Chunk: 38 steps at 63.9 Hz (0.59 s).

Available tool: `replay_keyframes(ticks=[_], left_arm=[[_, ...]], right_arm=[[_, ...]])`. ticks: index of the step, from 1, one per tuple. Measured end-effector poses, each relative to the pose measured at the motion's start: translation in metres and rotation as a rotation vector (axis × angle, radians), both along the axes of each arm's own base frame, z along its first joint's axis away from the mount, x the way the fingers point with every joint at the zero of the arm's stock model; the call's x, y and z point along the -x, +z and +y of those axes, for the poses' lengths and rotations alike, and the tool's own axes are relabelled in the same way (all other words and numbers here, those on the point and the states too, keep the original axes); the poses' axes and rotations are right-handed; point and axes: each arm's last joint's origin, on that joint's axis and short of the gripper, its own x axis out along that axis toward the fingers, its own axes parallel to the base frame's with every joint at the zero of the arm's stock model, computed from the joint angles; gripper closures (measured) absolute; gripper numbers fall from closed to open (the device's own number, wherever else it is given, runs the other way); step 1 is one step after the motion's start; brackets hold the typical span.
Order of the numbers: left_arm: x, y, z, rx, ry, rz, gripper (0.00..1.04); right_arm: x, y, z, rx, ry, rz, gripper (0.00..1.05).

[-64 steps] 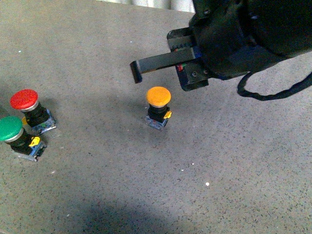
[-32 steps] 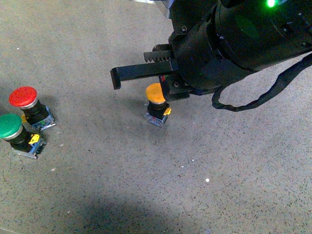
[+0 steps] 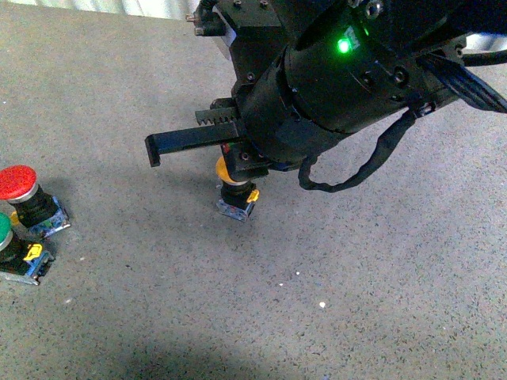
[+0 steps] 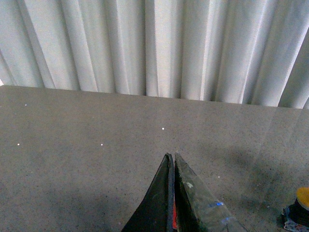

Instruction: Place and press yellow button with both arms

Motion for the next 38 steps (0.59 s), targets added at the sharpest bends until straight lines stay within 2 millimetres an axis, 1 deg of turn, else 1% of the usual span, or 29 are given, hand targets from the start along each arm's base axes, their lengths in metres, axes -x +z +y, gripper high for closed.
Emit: replay_keyframes(ticks=[38], left_arm=[[0.0,0.0,0.0,0.0,0.0,0.0,1.03]], right_arm=[[-0.0017,-0.0087,-0.0006,0.021,-0.03,0.064,1.03]])
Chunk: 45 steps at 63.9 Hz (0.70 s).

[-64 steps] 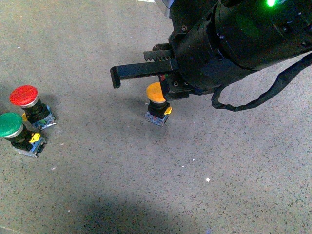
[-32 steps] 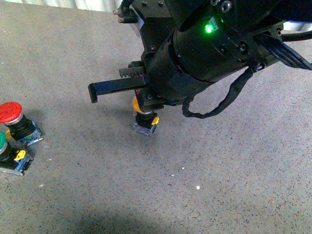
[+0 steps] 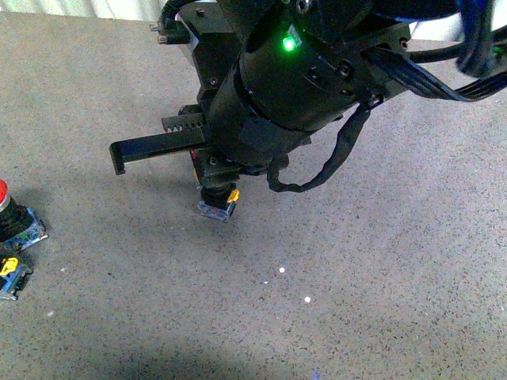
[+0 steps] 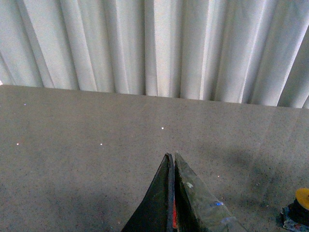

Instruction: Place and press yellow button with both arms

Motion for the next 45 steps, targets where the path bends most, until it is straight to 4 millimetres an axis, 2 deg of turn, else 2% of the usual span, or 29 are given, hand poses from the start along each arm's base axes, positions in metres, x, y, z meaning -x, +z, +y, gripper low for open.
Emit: replay_keyframes(ticks=[13,25,31,45], left_arm=[[0.0,0.0,0.0,0.0,0.0,0.0,1.03],[0.0,0.0,0.0,0.0,0.0,0.0,1.03],[0.0,0.0,0.0,0.0,0.0,0.0,1.03],[0.0,0.0,0.0,0.0,0.0,0.0,1.03]], right_arm=[[-0.002,0.001,-0.002,-0.02,-0.012,-0.011,1.03],[-0.006,0.011,-0.007,-0.079,-0.042,-0.026,1.03],[-0.006,0.02,-0.012,-0.1,-0.058,-0.043,1.03],[-0.009,0.059,-0.03,-0.2,-0.125,-0.155,1.03]])
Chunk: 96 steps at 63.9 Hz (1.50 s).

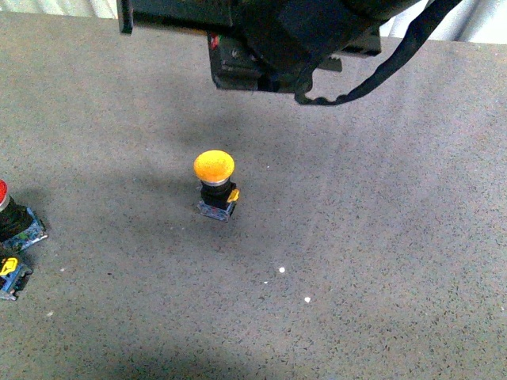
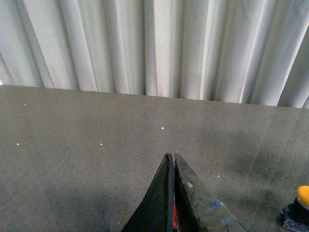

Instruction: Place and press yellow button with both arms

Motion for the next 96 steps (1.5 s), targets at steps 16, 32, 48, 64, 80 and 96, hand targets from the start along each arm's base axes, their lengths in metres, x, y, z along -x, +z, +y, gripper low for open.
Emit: replay_keyframes(ticks=[16,32,48,64,80,96], left_arm=[[0.0,0.0,0.0,0.0,-0.001,0.0,1.03],[0.0,0.0,0.0,0.0,0.0,0.0,1.03],[0.0,0.0,0.0,0.0,0.0,0.0,1.03],[0.0,0.0,0.0,0.0,0.0,0.0,1.03],[0.0,0.0,0.0,0.0,0.0,0.0,1.03],[0.0,0.0,0.0,0.0,0.0,0.0,1.03]], right_arm=[[0.014,0.011,-0.062,0.11,-0.302,-0.384,0.76],[0.081,0.004,-0.119,0.113,-0.385,-0.773,1.03],[0.128,-0.012,-0.149,0.135,-0.377,-0.762,1.03],[0.158,-0.02,-0.163,0.139,-0.379,-0.757,1.03],[0.181,-0.033,-0.176,0.133,-0.361,-0.749,1.03],[0.197,-0.029,-0.181,0.139,-0.383,-0.76,1.03]])
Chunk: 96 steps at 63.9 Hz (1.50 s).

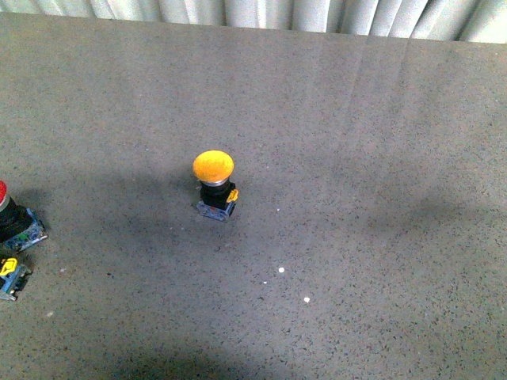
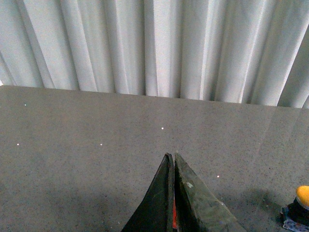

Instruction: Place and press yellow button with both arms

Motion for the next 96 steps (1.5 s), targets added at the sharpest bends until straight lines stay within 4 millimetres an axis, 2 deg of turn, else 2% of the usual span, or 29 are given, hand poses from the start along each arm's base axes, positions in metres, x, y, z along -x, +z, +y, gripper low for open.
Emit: replay_keyframes(ticks=[33,74,82,96], left_arm=[[0.0,0.0,0.0,0.0,0.0,0.0,1.03],[0.0,0.0,0.0,0.0,0.0,0.0,1.03],[0.0,0.0,0.0,0.0,0.0,0.0,1.03],[0.0,0.0,0.0,0.0,0.0,0.0,1.03]], right_arm=[[0.022,0.008,0.0,0.0,0.0,-0.028,1.03],[0.037,0.008,0.0,0.0,-0.001,-0.03,1.03],[0.047,0.005,0.0,0.0,0.0,-0.019,1.03],[0.048,0.005,0.0,0.0,-0.001,-0.026,1.03]])
